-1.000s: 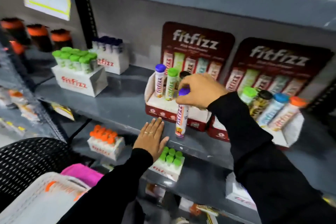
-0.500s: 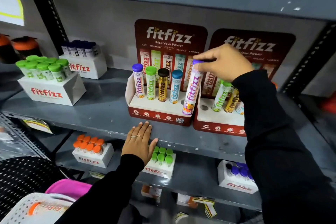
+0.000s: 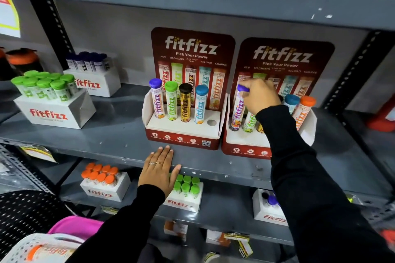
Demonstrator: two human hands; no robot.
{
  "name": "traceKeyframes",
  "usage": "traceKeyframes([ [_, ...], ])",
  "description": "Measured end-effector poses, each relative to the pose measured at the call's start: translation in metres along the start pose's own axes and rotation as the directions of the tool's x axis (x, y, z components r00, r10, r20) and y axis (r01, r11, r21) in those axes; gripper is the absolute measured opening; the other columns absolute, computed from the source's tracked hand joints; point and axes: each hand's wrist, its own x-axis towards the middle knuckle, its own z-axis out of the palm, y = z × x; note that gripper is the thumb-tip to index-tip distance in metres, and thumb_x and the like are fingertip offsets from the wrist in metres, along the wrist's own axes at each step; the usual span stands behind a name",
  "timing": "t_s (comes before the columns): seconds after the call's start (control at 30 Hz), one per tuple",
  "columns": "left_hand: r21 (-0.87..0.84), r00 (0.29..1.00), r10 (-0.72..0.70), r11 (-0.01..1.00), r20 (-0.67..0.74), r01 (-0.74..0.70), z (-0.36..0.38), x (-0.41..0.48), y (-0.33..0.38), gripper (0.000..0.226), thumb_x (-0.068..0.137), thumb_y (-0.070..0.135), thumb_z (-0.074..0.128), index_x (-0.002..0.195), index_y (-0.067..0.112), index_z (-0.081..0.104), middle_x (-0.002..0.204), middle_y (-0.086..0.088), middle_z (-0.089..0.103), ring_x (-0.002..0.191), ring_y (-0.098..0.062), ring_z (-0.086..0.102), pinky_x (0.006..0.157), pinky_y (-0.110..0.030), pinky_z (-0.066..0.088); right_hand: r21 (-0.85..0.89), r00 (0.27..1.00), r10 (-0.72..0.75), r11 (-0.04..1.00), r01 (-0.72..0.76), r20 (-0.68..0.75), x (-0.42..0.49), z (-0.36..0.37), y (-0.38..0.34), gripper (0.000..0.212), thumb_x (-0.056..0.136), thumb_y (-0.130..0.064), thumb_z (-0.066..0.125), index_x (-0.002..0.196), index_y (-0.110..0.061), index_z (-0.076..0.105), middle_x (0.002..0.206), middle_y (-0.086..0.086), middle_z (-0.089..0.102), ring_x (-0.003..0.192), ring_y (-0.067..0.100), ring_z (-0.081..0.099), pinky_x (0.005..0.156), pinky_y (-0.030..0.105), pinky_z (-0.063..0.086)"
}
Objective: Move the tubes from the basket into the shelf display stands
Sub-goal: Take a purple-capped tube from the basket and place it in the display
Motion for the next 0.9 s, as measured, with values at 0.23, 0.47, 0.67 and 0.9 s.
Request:
traceKeyframes([
  [0.23,0.002,1.000,-0.016,1.000,0.002,0.016,0.000,0.000,0.000,0.088,0.087,0.058,-0.009,0.125,0.004,0.050,0.131,-0.015,0.055,0.124,-0.031,0.047,0.107,-0.047,0.030,-0.075,0.994,-0.082,0.993,0.087,0.071,0.006,-0.007,-0.003,0.038,0.089,0.003,0.054,0.125,-0.010,0.061,0.132,0.020,0.055,0.121,0.033,0.052,0.105,0.040,0.042],
  [0.47,0.011,0.999,-0.031,0.999,0.023,0.031,-0.001,-0.001,0.002,0.082,0.090,0.055,-0.002,0.119,0.003,0.055,0.125,-0.015,0.060,0.117,-0.031,0.054,0.101,-0.050,0.036,-0.152,0.989,-0.099,0.982,0.116,0.112,0.007,-0.003,-0.012,0.036,0.086,0.005,0.055,0.119,-0.007,0.064,0.124,0.022,0.058,0.114,0.037,0.056,0.097,0.044,0.048],
  [0.67,0.022,1.000,-0.017,1.000,0.014,0.017,0.001,0.000,0.000,0.086,0.088,0.058,-0.006,0.123,0.005,0.052,0.130,-0.014,0.056,0.122,-0.030,0.049,0.105,-0.047,0.029,-0.203,0.992,-0.005,0.979,0.030,0.122,0.012,0.004,-0.009,0.028,0.087,0.008,0.051,0.111,0.002,0.064,0.114,0.024,0.059,0.096,0.040,0.063,0.085,0.041,0.055],
  [0.9,0.013,1.000,0.002,1.000,-0.002,-0.002,0.004,0.001,-0.002,0.092,0.084,0.061,-0.013,0.129,0.006,0.045,0.137,-0.013,0.050,0.129,-0.028,0.041,0.110,-0.044,0.022,-0.274,0.984,-0.037,0.958,0.085,0.174,0.013,-0.001,-0.014,0.022,0.084,0.010,0.048,0.097,0.003,0.064,0.099,0.021,0.058,0.092,0.039,0.062,0.074,0.035,0.050],
])
